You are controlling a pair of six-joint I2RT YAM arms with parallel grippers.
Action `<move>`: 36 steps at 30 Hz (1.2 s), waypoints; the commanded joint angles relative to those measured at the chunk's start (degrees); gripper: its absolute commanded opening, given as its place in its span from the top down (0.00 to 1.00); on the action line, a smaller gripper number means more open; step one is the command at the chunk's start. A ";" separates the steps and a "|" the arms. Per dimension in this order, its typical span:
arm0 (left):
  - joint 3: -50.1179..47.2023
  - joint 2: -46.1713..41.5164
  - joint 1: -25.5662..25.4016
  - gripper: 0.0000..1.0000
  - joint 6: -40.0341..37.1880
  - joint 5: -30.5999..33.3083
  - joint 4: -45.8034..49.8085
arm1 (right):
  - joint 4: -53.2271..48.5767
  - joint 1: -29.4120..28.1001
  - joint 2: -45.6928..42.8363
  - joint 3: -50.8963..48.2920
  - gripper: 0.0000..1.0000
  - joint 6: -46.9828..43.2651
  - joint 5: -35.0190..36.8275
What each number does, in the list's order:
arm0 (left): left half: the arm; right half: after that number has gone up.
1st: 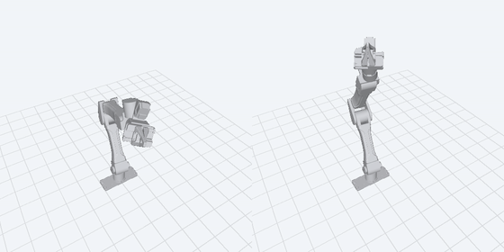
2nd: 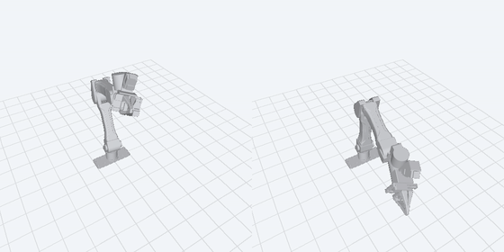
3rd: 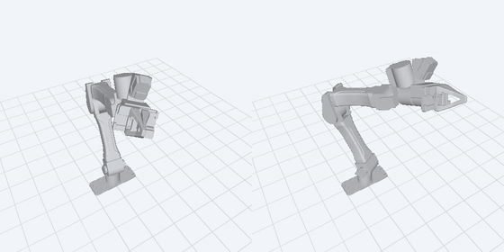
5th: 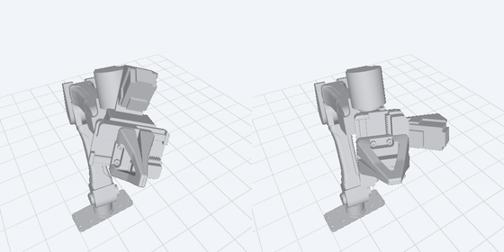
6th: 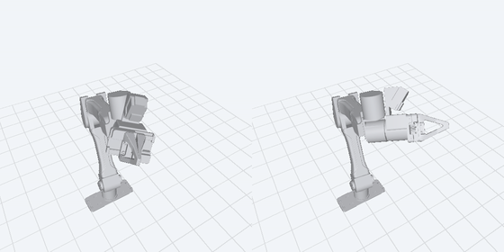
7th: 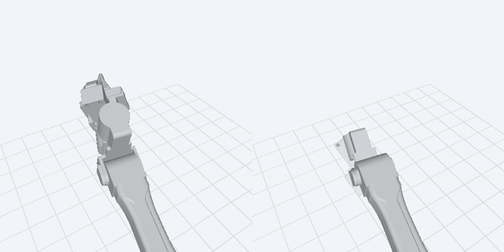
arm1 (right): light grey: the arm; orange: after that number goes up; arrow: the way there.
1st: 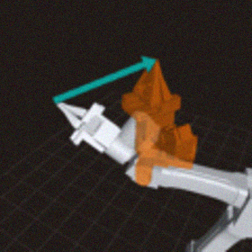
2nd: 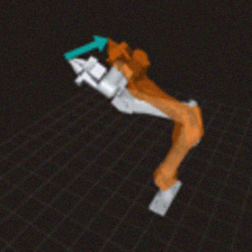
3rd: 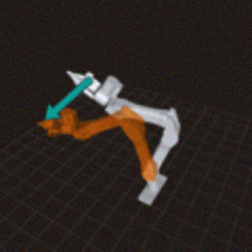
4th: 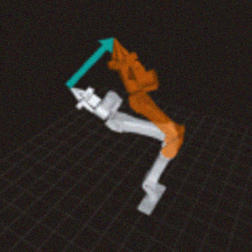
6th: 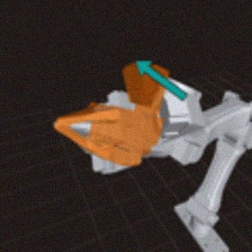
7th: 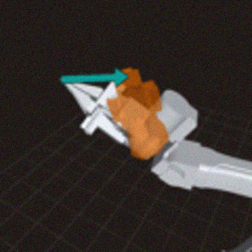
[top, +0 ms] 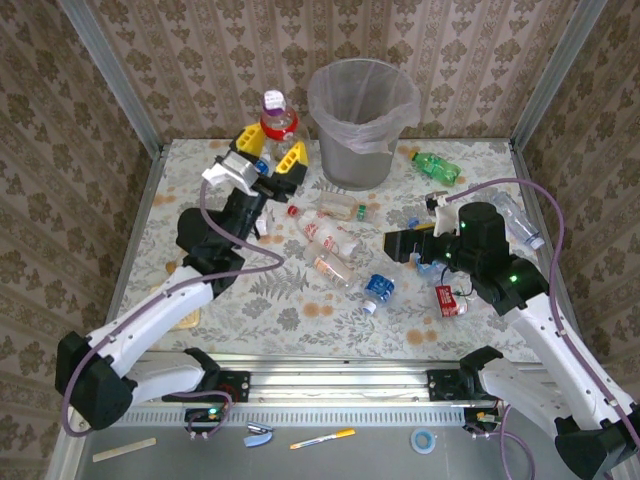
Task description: Throw the plastic bottles in the bin
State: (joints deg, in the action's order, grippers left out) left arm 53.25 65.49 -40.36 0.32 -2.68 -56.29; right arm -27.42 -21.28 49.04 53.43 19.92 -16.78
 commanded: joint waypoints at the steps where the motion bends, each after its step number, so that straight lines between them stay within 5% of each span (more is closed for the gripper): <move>1: 4.20 2.53 1.72 0.30 3.32 -2.43 -9.52 | -1.12 -0.33 0.29 2.64 0.00 -1.87 1.68; 6: 9.37 7.22 4.77 0.31 8.25 -3.94 -6.83 | -1.67 -0.26 0.63 3.59 0.00 -3.24 1.75; 12: 23.95 16.02 6.25 0.31 9.35 -6.18 13.81 | -3.06 -0.26 1.08 4.90 0.00 -4.80 1.97; 18: 51.11 34.76 8.01 0.22 8.91 -8.20 44.54 | -5.11 -0.17 1.63 6.31 0.00 -5.79 1.42; 21: 65.52 45.96 8.69 0.00 8.60 -10.58 54.75 | -6.04 -0.17 1.74 6.67 0.00 -5.77 0.30; 26: 95.62 60.55 9.50 0.00 9.28 -11.94 78.66 | -6.61 -0.17 0.64 5.68 0.00 -5.15 -1.21; 30: 95.33 56.25 10.24 0.00 10.06 -10.47 81.66 | -5.55 -0.19 -0.32 4.59 0.00 -3.43 -2.21; 36: 74.02 40.43 10.38 0.00 10.64 -8.21 72.51 | -5.26 -0.24 -1.11 3.88 0.00 -2.16 -2.04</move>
State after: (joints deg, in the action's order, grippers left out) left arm 130.91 113.80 -30.26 9.52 -11.99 20.88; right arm -32.56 -21.28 48.84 58.22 16.40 -17.61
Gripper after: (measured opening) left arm 0.997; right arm 0.999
